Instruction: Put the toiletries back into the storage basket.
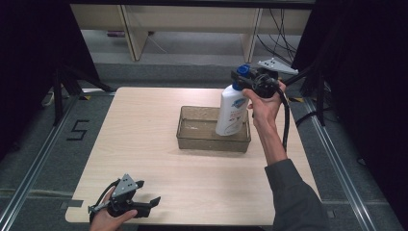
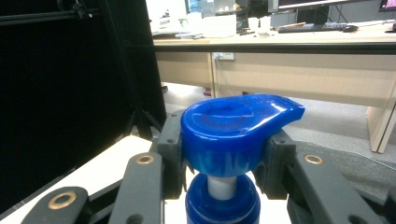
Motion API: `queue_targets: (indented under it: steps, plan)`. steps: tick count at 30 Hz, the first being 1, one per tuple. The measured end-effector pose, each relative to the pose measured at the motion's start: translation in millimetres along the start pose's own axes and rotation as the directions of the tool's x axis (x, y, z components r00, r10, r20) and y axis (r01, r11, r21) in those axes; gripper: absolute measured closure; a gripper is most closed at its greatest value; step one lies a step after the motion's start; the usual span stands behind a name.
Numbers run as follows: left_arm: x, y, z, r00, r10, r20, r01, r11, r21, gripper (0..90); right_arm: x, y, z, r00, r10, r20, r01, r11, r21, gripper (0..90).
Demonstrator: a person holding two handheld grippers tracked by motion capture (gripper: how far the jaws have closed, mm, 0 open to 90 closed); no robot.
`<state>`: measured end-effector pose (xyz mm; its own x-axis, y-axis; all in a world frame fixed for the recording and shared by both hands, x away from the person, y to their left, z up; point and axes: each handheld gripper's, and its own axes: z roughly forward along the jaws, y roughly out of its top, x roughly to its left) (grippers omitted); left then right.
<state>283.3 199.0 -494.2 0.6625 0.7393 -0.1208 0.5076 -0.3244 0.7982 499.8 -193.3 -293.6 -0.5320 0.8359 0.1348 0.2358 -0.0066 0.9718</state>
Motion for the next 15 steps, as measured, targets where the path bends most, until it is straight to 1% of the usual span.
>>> queue_targets:
  steps: [2,3,4,5,7,8,9,10,11,12,14,15]
  plan:
    - [0.0,0.0,0.0,1.0,0.001,-0.001,-0.001,1.0,0.003,14.9,-1.1,-2.4,0.2,0.9999,-0.015,-0.001,0.015,1.0,-0.007,60.4]
    - [0.1,0.0,0.0,1.0,0.003,0.001,-0.003,1.0,0.003,14.9,-1.4,-3.5,-1.1,0.9999,-0.014,-0.001,0.014,1.0,-0.004,60.4]
    - [0.0,0.0,0.1,1.0,0.002,0.0,-0.002,1.0,0.001,14.9,-1.0,-4.5,-1.4,1.0,0.003,-0.008,-0.003,1.0,-0.002,60.4]
    - [0.0,0.1,-0.1,1.0,0.004,0.001,-0.004,1.0,0.003,14.9,-1.5,-5.8,-1.9,1.0,0.004,-0.001,-0.004,1.0,0.0,60.4]
    - [0.0,0.0,0.1,1.0,0.002,0.0,-0.002,1.0,0.002,14.9,-1.8,-8.1,-2.5,1.0,0.003,-0.003,-0.003,1.0,0.004,60.4]
    - [-0.3,-0.2,0.5,1.0,0.001,-0.004,-0.001,1.0,-0.004,14.9,-2.4,-9.3,-2.6,1.0,-0.005,-0.001,0.005,1.0,0.005,60.4]
    - [0.0,0.0,0.2,1.0,0.002,0.0,-0.002,1.0,0.001,14.9,-2.7,-10.6,-2.6,1.0,-0.008,-0.001,0.008,1.0,0.006,60.4]
    - [0.0,0.0,0.1,1.0,0.003,0.001,-0.003,1.0,0.003,14.9,-2.6,-12.2,-2.7,1.0,0.0,-0.002,0.0,1.0,0.009,60.4]
    - [-1.3,-0.3,1.4,0.9999,-0.015,0.001,0.015,0.9998,-0.014,14.9,-3.2,-13.8,-3.0,1.0,-0.002,-0.004,0.002,1.0,0.013,60.4]
    - [-1.7,-0.4,1.8,0.9998,-0.019,0.001,0.019,0.9997,-0.017,14.8,-3.9,-16.6,-4.0,1.0,0.0,0.006,0.0,1.0,0.019,60.4]
    - [0.0,-0.4,0.4,1.0,0.002,0.0,-0.002,1.0,0.006,14.9,-5.7,-19.6,-4.3,1.0,-0.003,-0.002,0.003,1.0,0.02,60.4]
    - [0.0,-0.4,0.4,1.0,0.002,0.0,-0.002,1.0,0.006,14.9,-5.7,-19.6,-4.3,1.0,-0.003,-0.002,0.003,1.0,0.02,60.4]
